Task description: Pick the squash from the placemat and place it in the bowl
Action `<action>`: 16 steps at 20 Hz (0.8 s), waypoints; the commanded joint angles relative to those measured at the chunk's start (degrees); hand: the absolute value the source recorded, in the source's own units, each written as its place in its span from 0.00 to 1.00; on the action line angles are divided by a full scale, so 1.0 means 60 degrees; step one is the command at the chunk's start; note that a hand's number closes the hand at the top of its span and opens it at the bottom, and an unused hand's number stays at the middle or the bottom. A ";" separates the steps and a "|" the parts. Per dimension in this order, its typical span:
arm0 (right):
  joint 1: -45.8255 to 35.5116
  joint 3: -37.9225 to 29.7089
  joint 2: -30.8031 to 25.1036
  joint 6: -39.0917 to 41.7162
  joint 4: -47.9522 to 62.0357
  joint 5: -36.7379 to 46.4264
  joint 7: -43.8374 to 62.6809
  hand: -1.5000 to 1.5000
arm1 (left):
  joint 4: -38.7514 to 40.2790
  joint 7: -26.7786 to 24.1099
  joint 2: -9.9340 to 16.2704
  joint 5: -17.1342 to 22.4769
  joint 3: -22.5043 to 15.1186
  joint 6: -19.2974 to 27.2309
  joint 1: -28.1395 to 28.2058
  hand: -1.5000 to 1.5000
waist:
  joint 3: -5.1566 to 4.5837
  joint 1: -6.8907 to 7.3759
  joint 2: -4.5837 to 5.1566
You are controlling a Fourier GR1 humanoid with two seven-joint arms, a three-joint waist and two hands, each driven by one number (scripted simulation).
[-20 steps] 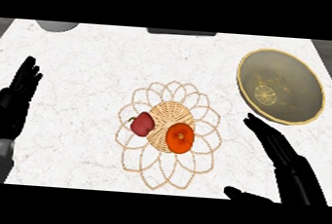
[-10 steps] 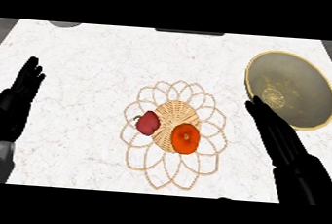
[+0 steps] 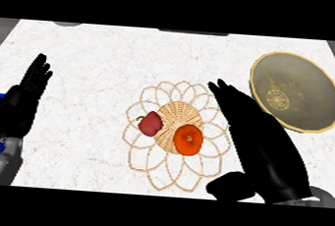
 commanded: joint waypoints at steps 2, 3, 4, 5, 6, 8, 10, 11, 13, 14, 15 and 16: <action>-0.1182 0.0034 0.0679 0.1661 0.1656 -0.1104 0.1496 0.00 | 0.0171 -0.0364 0.0051 0.0022 0.0114 -0.0314 0.0191 0.50 | -0.0002 0.0099 -0.0003; -0.1376 0.0085 0.0812 0.1873 0.1892 -0.1382 0.1588 0.00 | 0.0442 -0.0056 0.0035 0.0126 0.0184 -0.0361 -0.0319 0.50 | -0.0003 0.0003 0.0010; -0.1234 -0.0092 0.0728 0.1891 0.2094 -0.1577 0.1472 0.00 | -0.0005 0.0105 -0.0264 -0.0271 -0.0174 0.0140 -0.0019 0.50 | 0.0013 0.0006 -0.0020; -0.1663 -0.0604 0.0752 0.2154 0.2228 -0.2099 0.1521 0.00 | 0.0317 -0.0405 -0.0021 0.0058 0.0269 -0.0333 0.0010 0.50 | 0.0007 -0.0009 -0.0013; -0.1605 -0.0016 0.1131 0.1881 0.2739 -0.1821 0.1662 0.00 | 0.0037 -0.0108 0.0123 0.0067 0.0303 -0.0302 0.0137 0.50 | 0.0009 0.0082 -0.0025; -0.1888 0.0001 0.1284 0.2026 0.3362 -0.2002 0.1474 0.00 | 0.0356 -0.0111 -0.0429 -0.0237 -0.0014 0.0079 -0.0188 0.50 | 0.0012 -0.0031 -0.0001; -0.1708 0.0318 0.1223 0.2295 0.3766 -0.2101 0.1725 0.00 | -0.0119 -0.0189 -0.0044 -0.0069 0.0128 -0.0298 0.0291 0.50 | 0.0008 0.0059 -0.0035; -0.1632 0.0605 0.1480 0.2192 0.4073 -0.2067 0.1738 0.00 | 0.0089 -0.0007 -0.0117 -0.0022 0.0204 -0.0230 -0.0014 0.50 | 0.0009 0.0002 -0.0018; -0.1619 0.0288 0.1185 0.2507 0.4279 -0.2470 0.1652 0.00 | 0.0271 0.0158 -0.0251 -0.0237 0.0153 0.0022 -0.0185 0.50 | 0.0016 -0.0102 -0.0020; -0.1540 0.0678 0.1444 0.2363 0.4325 -0.2269 0.1881 0.00 | -0.0219 -0.0103 -0.0248 -0.0292 0.0100 0.0024 0.0386 0.50 | 0.0016 -0.0001 -0.0055; -0.1514 0.0467 0.1073 0.2599 0.4313 -0.2396 0.1587 0.00 | 0.0214 -0.0311 -0.0094 0.0054 0.0401 -0.0456 0.0278 0.50 | 0.0015 -0.0083 -0.0036; -0.1701 0.0655 0.1298 0.2599 0.4510 -0.2311 0.1791 0.00 | 0.0054 0.0107 -0.0106 -0.0243 0.0341 -0.0060 -0.0146 0.50 | 0.0019 -0.0096 -0.0040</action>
